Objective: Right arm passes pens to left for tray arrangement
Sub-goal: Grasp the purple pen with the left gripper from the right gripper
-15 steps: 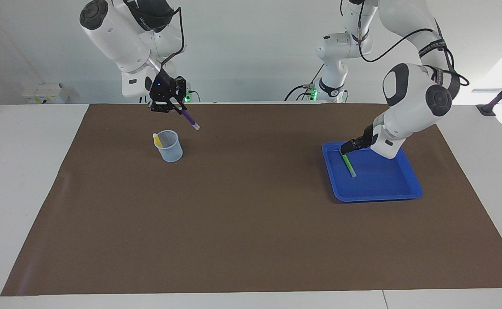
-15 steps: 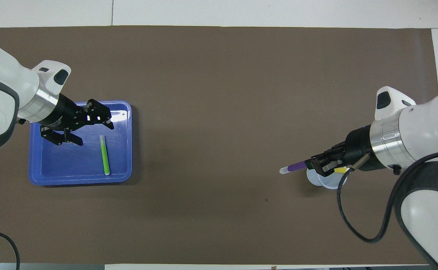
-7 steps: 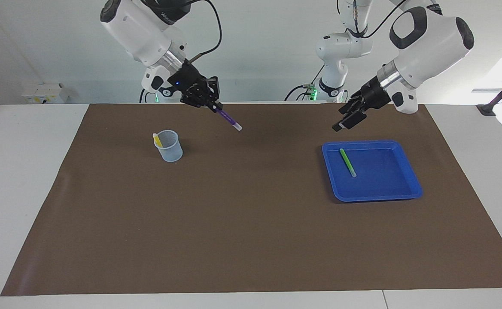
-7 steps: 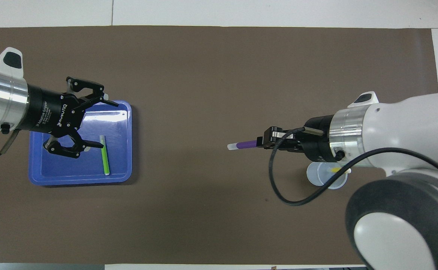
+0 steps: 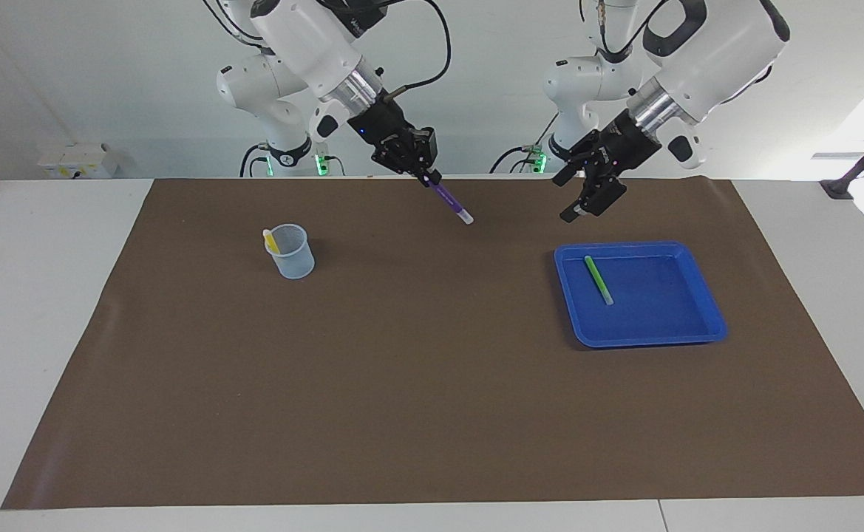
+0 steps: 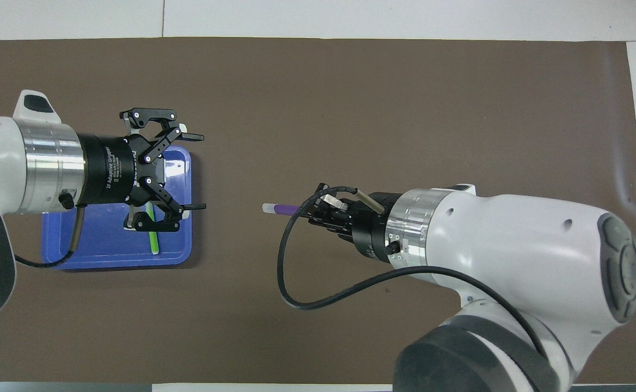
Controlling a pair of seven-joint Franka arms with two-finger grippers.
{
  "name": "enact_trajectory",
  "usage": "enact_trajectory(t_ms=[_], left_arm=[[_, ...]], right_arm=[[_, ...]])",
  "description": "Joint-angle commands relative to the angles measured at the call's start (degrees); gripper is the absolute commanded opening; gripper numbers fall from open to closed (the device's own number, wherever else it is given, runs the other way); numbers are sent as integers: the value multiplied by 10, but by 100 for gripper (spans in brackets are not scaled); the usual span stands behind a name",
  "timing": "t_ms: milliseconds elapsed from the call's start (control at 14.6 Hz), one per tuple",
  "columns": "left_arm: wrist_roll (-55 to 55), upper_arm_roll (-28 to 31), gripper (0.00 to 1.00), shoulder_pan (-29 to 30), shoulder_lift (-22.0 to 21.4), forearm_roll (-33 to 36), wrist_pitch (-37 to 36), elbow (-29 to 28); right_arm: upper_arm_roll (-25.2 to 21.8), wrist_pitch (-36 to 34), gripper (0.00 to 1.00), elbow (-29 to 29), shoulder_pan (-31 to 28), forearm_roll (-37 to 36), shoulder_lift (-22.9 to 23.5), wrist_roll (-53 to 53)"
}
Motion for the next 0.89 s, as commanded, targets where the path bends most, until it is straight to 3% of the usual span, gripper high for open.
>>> enact_trajectory(t_ms=[0, 206, 824], left_arm=[[-9, 6, 100, -24, -78, -66, 81, -117], [-8, 6, 100, -55, -101, -101, 140, -175], [-8, 5, 99, -75, -103, -155, 143, -218]], right_arm=[[-1, 19, 0, -25, 25, 11, -12, 15], [1, 22, 0, -27, 35, 11, -16, 36], [16, 20, 0, -51, 35, 11, -28, 32]])
